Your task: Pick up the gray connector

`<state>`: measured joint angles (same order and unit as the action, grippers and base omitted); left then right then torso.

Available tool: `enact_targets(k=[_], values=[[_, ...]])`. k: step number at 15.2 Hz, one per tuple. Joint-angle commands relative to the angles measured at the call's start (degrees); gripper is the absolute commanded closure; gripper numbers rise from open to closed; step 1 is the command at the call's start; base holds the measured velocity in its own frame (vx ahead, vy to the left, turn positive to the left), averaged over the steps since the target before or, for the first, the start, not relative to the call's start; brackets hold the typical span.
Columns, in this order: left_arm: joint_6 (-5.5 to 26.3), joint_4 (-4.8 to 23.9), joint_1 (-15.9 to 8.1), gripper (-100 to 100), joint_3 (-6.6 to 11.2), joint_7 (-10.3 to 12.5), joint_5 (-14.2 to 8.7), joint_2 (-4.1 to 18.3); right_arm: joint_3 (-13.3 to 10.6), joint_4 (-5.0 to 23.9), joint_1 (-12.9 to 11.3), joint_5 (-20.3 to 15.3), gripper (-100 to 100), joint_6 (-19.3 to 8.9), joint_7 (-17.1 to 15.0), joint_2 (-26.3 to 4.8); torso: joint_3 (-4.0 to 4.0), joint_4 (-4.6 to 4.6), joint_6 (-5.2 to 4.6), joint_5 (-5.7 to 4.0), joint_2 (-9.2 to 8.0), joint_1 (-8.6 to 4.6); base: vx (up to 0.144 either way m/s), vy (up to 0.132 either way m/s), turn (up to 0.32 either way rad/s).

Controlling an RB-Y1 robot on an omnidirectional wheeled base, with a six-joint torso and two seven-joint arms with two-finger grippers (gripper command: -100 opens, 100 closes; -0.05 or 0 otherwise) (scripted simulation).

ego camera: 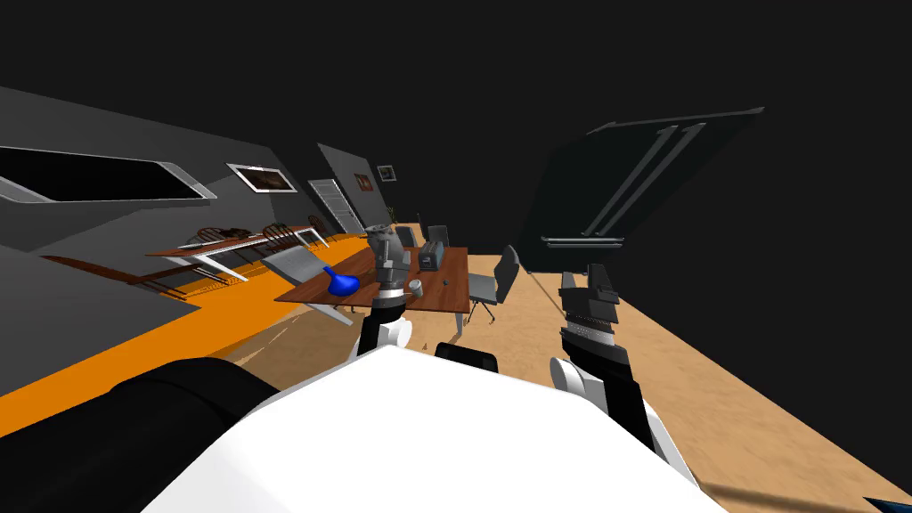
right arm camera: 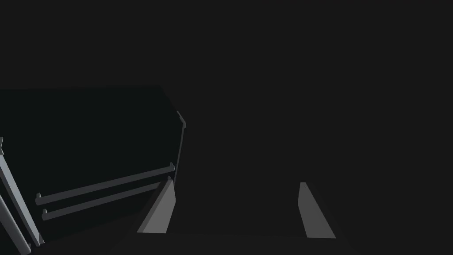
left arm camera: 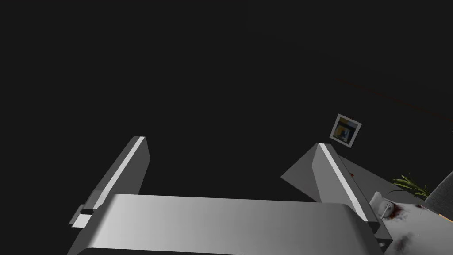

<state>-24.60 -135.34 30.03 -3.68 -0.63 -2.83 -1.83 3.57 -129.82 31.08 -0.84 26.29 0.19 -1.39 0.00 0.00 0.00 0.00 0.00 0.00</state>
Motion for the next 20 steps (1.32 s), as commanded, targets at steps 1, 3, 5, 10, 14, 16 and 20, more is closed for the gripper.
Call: enact_targets(k=[1,3,5,10,14,16,20], values=[[0.6,0.6,-0.1,-100,0.26,0.3,-0.3,2.5,0.0,0.0,0.0,0.0,0,0.0,0.0,0.0,0.0,0.0,0.0,0.0,0.0,0.0,-0.001,-0.005,-0.035],[1.1,1.2,-0.3,-100,0.53,0.7,-0.5,4.3,0.0,0.0,0.0,0.0,0,0.0,0.0,0.0,0.0,0.0,-0.01,0.0,-0.01,-0.01,-0.002,-0.008,-0.047],[1.9,1.9,-0.5,-100,0.88,1.1,-0.9,6.1,0.0,0.0,0.0,0.0,0,0.0,0.0,0.0,-0.01,0.0,-0.01,0.0,-0.01,-0.02,-0.005,-0.017,-0.073],[6.5,6.7,-1.7,-100,3.03,3.9,-3.2,12.6,0.0,0.0,0.0,0.0,0,0.0,0.0,0.0,-0.01,0.0,-0.02,-0.02,-0.02,-0.08,-0.008,-0.028,-0.122],[9.6,10.0,-2.5,-100,4.48,5.7,-4.7,15.7,0.0,0.0,0.0,0.0,0,0.0,0.0,0.0,0.0,0.0,-0.05,-0.02,0.0,-0.12,-0.004,-0.037,-0.157],[11.4,11.8,-3.0,-100,5.29,6.8,-5.6,17.1,0.0,0.0,0.0,0.0,0,0.0,0.0,0.0,0.0,0.0,-0.02,-0.03,0.0,-0.14,-0.001,-0.04,-0.12],[15.2,15.7,-4.0,-100,7.04,9.0,-7.5,19.6,0.0,0.0,0.0,0.0,0,0.0,0.0,0.0,0.0,0.0,-0.02,-0.03,-0.01,-0.12,0.0,-0.034,-0.149]])
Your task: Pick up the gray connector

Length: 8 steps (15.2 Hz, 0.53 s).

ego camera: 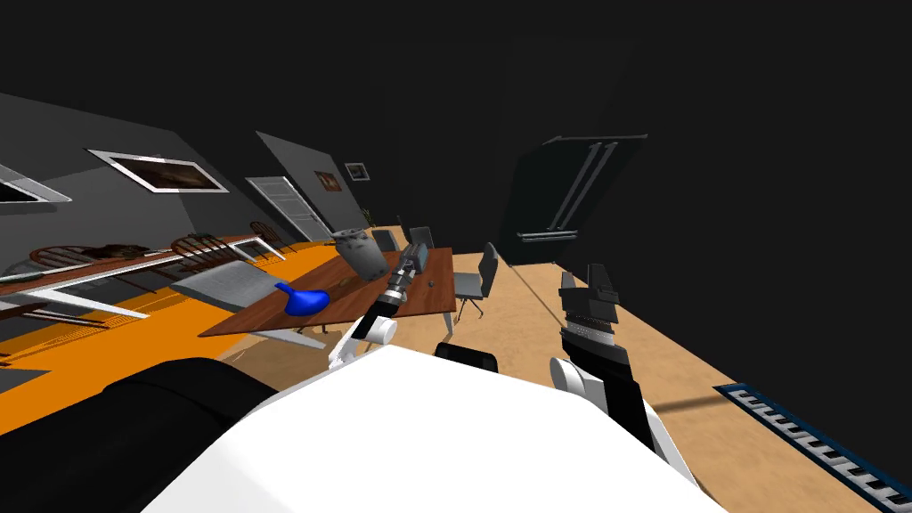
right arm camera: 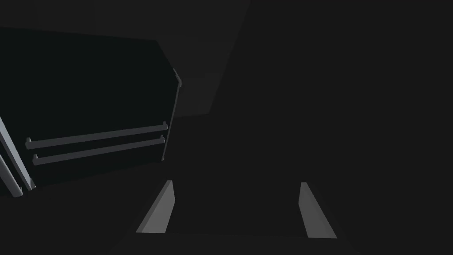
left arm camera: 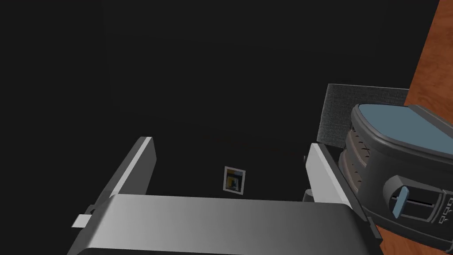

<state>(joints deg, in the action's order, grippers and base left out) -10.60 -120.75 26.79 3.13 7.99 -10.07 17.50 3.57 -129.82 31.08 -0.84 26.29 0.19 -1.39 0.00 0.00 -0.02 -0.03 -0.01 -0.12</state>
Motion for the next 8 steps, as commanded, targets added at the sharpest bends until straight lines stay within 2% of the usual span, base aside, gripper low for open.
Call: enact_targets(k=[1,2,3,5,6,7,8], values=[[2.9,2.9,-1.2,-100,1.17,1.5,-1.3,1.5,0.0,0.0,0.0,0.0,0,0.0,0.0,0.0,0.0,0.0,0.0,0.0,0.0,0.0,-0.002,-0.041,-0.174],[3.3,3.3,-1.2,-100,1.17,1.5,-1.3,1.5,0.0,0.0,0.0,0.0,0,0.0,0.0,0.0,0.0,0.0,-0.02,0.0,0.0,-0.02,-0.001,-0.038,-0.135],[4.9,4.8,-1.8,-100,2.14,2.8,-2.4,2.6,0.0,0.0,0.0,0.0,0,0.0,0.0,0.0,0.0,0.0,0.0,0.0,0.0,-0.02,0.005,-0.04,-0.173],[5.4,5.4,-1.8,-100,2.14,2.8,-2.4,2.6,0.0,0.0,0.0,0.0,0,0.0,0.0,0.0,0.01,0.0,0.0,-0.01,0.02,-0.03,0.004,-0.03,-0.099],[7.6,7.0,-2.3,-100,3.15,4.0,-3.5,3.7,0.0,0.0,0.0,0.0,0,0.0,0.0,0.0,0.01,0.0,0.02,0.0,0.01,0.01,0.004,-0.03,-0.131],[7.6,7.7,-2.3,-100,3.15,4.0,-3.5,3.7,0.0,0.0,0.0,0.0,0,0.0,0.0,0.0,0.01,0.0,-0.02,0.01,0.02,0.02,0.007,-0.03,-0.142],[9.4,9.9,-2.9,-100,4.18,5.3,-4.6,4.7,0.0,0.0,0.0,0.0,0,0.0,0.0,0.0,0.02,0.01,0.0,0.01,0.03,0.02,0.009,-0.037,-0.212]])
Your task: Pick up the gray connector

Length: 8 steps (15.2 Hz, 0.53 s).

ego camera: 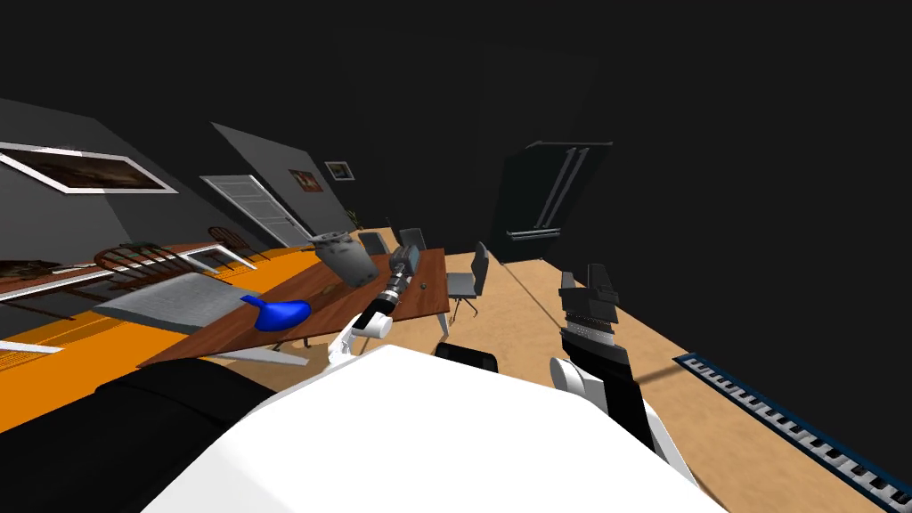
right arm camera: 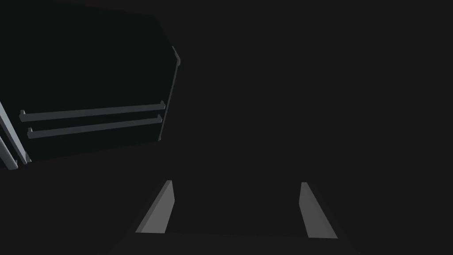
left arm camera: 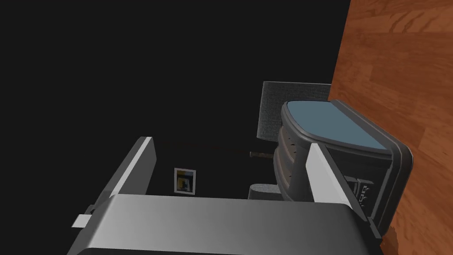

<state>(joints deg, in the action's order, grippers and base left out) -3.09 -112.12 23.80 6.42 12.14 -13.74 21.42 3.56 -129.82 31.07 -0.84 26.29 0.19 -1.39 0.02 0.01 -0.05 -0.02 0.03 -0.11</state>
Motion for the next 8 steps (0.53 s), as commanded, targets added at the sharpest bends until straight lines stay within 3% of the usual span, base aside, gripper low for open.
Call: enact_targets(k=[1,2,3,6,8], values=[[2.3,1.4,0.1,-100,0.89,1.2,-0.9,0.7,0.0,0.0,0.0,0.0,0,0.0,0.0,0.0,0.0,0.0,0.0,0.0,0.0,0.0,0.007,-0.034,-0.167],[3.8,3.7,-0.5,-100,1.94,2.5,-2.1,1.7,0.0,0.0,0.0,0.0,0,0.0,0.0,0.0,0.0,0.0,0.03,0.0,-0.01,0.0,0.008,-0.04,-0.165],[4.7,3.7,-0.5,-100,1.94,2.5,-2.1,1.7,0.0,0.0,0.0,0.0,0,0.0,0.0,0.0,-0.01,0.0,0.02,-0.01,-0.01,-0.02,0.009,-0.036,-0.141],[8.4,8.1,-1.7,-100,4.09,5.1,-4.5,3.4,0.0,0.0,0.0,0.0,0,0.0,0.0,0.0,0.0,0.0,0.03,-0.01,0.0,-0.02,0.013,-0.038,-0.196],[9.4,8.5,-1.7,-100,4.09,5.1,-4.5,3.4,0.0,0.0,0.0,0.0,0,0.0,0.0,0.0,0.01,0.01,0.04,-0.01,0.02,-0.01,0.017,-0.028,-0.087]])
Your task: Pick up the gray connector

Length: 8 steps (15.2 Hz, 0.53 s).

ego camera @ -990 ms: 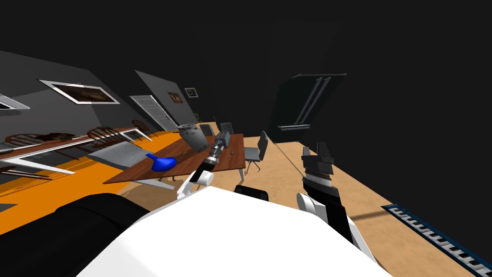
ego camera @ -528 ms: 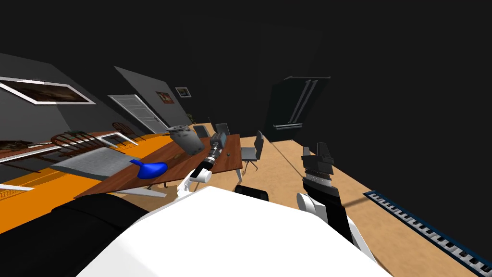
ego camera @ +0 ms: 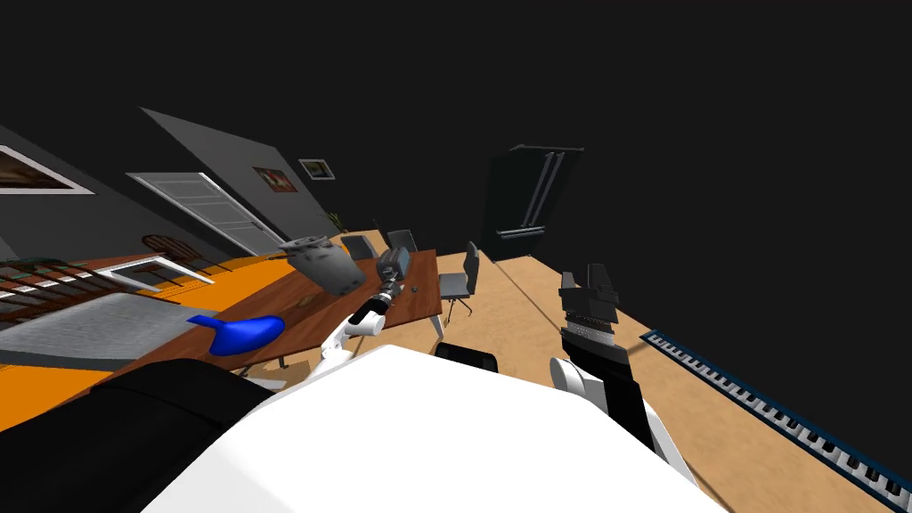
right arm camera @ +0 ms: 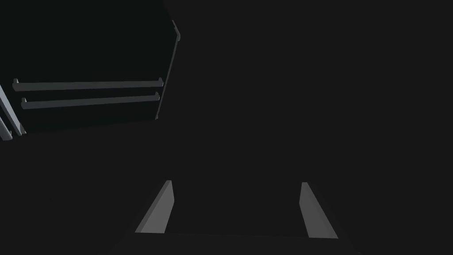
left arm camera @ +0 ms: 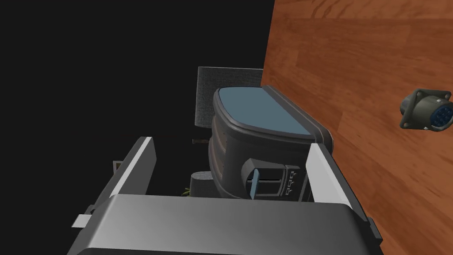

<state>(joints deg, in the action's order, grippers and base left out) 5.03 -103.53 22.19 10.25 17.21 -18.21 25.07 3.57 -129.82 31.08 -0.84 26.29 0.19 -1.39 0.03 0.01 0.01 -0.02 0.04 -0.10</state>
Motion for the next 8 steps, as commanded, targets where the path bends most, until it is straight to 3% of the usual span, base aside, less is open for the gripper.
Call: enact_targets(k=[1,2,3,5,6,7,8], values=[[2.9,2.3,-0.7,-100,1.35,1.4,-1.2,0.6,0.0,0.0,0.0,0.0,0,0.0,0.0,0.0,0.0,0.0,0.0,0.0,0.0,0.0,0.015,-0.028,-0.119],[3.7,2.3,-0.7,-100,1.35,1.4,-1.2,0.6,0.0,0.0,0.0,0.0,0,0.0,0.0,0.0,0.0,0.0,-0.03,0.0,0.01,0.0,0.016,-0.028,-0.172],[5.1,4.7,-1.3,-100,2.44,2.8,-2.5,1.3,0.0,0.0,0.0,0.0,0,0.0,0.0,0.0,0.0,0.0,-0.03,0.0,0.01,0.0,0.018,-0.034,-0.259],[6.1,4.8,-1.3,-100,2.44,2.8,-2.5,1.3,0.0,0.0,0.0,0.0,0,0.0,0.0,0.0,0.01,0.0,-0.02,0.0,0.01,0.0,0.016,-0.023,-0.106],[8.0,7.2,-1.9,-100,3.53,4.1,-3.7,2.0,0.0,0.0,0.0,0.0,0,0.0,0.0,0.0,-0.01,0.0,0.01,0.0,-0.01,0.01,0.014,-0.028,-0.116],[8.5,7.2,-1.9,-100,3.53,4.1,-3.7,2.0,0.0,0.0,0.0,0.0,0,0.0,0.0,0.0,-0.01,0.0,-0.02,0.0,-0.01,0.0,0.015,-0.029,-0.141],[9.8,9.4,-2.5,-100,4.61,5.4,-4.9,2.6,0.0,0.0,0.0,0.0,0,0.0,0.0,0.0,-0.01,0.0,-0.03,0.0,-0.01,0.0,0.025,-0.033,-0.215]])
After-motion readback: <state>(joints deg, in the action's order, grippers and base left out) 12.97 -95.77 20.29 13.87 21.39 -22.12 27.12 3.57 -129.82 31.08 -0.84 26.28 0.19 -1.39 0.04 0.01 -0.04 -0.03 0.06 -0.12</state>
